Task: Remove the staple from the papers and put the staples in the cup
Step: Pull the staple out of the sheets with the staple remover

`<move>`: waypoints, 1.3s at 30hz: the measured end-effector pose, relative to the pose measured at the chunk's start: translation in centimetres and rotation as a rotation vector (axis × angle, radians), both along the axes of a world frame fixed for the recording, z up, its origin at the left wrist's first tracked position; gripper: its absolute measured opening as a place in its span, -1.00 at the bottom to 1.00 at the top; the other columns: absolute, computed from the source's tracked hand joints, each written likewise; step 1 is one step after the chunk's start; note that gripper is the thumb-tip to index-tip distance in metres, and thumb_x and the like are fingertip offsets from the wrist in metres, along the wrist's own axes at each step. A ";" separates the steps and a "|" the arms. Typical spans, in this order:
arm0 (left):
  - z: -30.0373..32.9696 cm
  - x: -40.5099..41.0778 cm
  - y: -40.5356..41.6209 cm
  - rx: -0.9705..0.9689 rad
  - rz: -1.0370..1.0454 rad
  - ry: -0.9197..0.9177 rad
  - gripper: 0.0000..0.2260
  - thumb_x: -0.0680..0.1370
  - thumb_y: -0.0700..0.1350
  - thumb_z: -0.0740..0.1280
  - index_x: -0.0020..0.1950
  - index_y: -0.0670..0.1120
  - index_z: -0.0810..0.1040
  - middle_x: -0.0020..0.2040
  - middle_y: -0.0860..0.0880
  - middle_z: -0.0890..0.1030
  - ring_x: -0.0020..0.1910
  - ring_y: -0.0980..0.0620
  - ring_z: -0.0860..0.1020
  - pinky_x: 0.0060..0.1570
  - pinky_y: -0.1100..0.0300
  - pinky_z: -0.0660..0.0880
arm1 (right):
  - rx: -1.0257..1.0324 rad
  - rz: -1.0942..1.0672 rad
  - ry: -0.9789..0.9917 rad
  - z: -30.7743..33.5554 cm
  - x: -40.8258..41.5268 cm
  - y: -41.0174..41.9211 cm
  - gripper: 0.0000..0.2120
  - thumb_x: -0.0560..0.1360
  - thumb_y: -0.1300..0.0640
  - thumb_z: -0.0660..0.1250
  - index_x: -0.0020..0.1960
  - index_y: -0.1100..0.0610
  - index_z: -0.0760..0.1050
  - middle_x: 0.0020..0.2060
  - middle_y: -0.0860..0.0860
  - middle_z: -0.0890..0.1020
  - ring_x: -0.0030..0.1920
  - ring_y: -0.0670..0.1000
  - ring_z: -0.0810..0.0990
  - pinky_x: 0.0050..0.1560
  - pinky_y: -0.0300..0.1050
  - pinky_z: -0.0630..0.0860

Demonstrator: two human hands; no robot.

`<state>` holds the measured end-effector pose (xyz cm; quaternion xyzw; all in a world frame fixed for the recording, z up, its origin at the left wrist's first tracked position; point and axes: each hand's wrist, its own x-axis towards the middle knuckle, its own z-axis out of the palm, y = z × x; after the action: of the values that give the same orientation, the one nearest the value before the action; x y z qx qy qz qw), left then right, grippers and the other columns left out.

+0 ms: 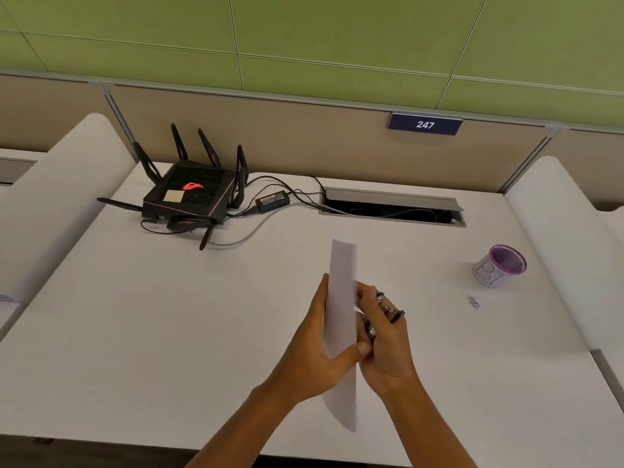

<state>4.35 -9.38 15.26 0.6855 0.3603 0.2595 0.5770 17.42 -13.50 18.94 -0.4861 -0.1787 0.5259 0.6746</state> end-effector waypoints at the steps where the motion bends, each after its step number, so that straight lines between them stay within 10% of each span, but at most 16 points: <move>1: 0.0 -0.1 0.1 -0.023 -0.016 -0.029 -0.06 0.52 0.17 0.51 0.70 0.27 -0.06 0.60 0.45 0.21 0.55 0.35 0.34 0.44 0.37 0.44 | 0.010 0.030 -0.056 0.1 -0.1 -0.1 -0.62 0.53 -0.11 0.35 0.18 0.11 0.69 0.18 0.19 0.70 -0.17 0.10 0.68 -0.01 0.06 0.66; 5: 0.1 -0.4 0.4 -0.135 0.042 -0.096 -0.28 0.53 0.10 0.48 0.58 0.34 0.16 0.51 0.38 0.40 0.50 0.19 0.47 0.32 0.22 0.60 | 0.028 0.109 -0.156 -0.3 -0.5 -0.5 -0.65 0.61 -0.03 0.31 0.28 0.12 0.66 -0.14 0.28 0.55 -0.51 -0.09 0.27 -0.44 -0.21 0.21; 9: -0.3 -1.1 0.7 -0.247 0.169 -0.143 -0.45 0.65 -0.11 0.41 0.54 0.31 0.33 0.42 0.21 0.59 0.41 0.13 0.59 0.29 0.08 0.65 | 0.068 0.117 -0.255 -0.7 -0.6 -0.7 -0.73 0.61 0.13 0.36 0.26 0.14 0.67 -0.35 -0.01 0.63 -0.53 -0.06 0.33 -0.44 -0.19 0.30; 17: -0.6 -3.4 2.3 -0.313 0.255 -0.031 -0.67 0.69 -0.26 0.32 0.29 0.16 0.57 0.18 0.15 0.73 0.20 0.09 0.71 0.08 0.17 0.70 | -0.118 -0.124 -0.581 -2.7 3.6 -0.3 -0.64 0.49 0.18 0.55 0.24 -0.07 0.66 0.20 -0.20 0.70 -0.12 -0.17 0.60 -0.06 -0.19 0.55; 25: -0.6 -5.0 5.8 -0.369 0.258 -0.037 -0.67 0.67 -0.34 0.31 0.24 0.06 0.61 0.08 0.17 0.78 0.10 0.08 0.75 -0.04 0.16 0.71 | -0.297 0.072 -0.442 -4.8 7.1 -0.1 -0.76 0.45 0.14 0.59 0.09 0.12 0.69 -0.13 0.10 0.75 -0.51 -0.06 0.37 -0.45 -0.13 0.20; 39: -7.3 -6.4 10.3 -0.376 0.345 0.124 -0.53 0.62 -0.21 0.46 0.47 0.08 0.47 0.28 0.07 0.71 0.16 -0.02 0.74 0.13 -0.05 0.73 | -0.420 -0.062 -0.351 -9.4 4.8 3.7 -0.84 0.47 0.19 0.57 0.03 0.15 0.68 -0.17 0.08 0.75 -0.44 -0.16 0.59 -0.48 -0.32 0.45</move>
<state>-2.03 0.90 7.97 0.5094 0.5485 0.2399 0.6182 22.25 -9.76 9.58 -0.7042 -0.1648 0.4383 0.5337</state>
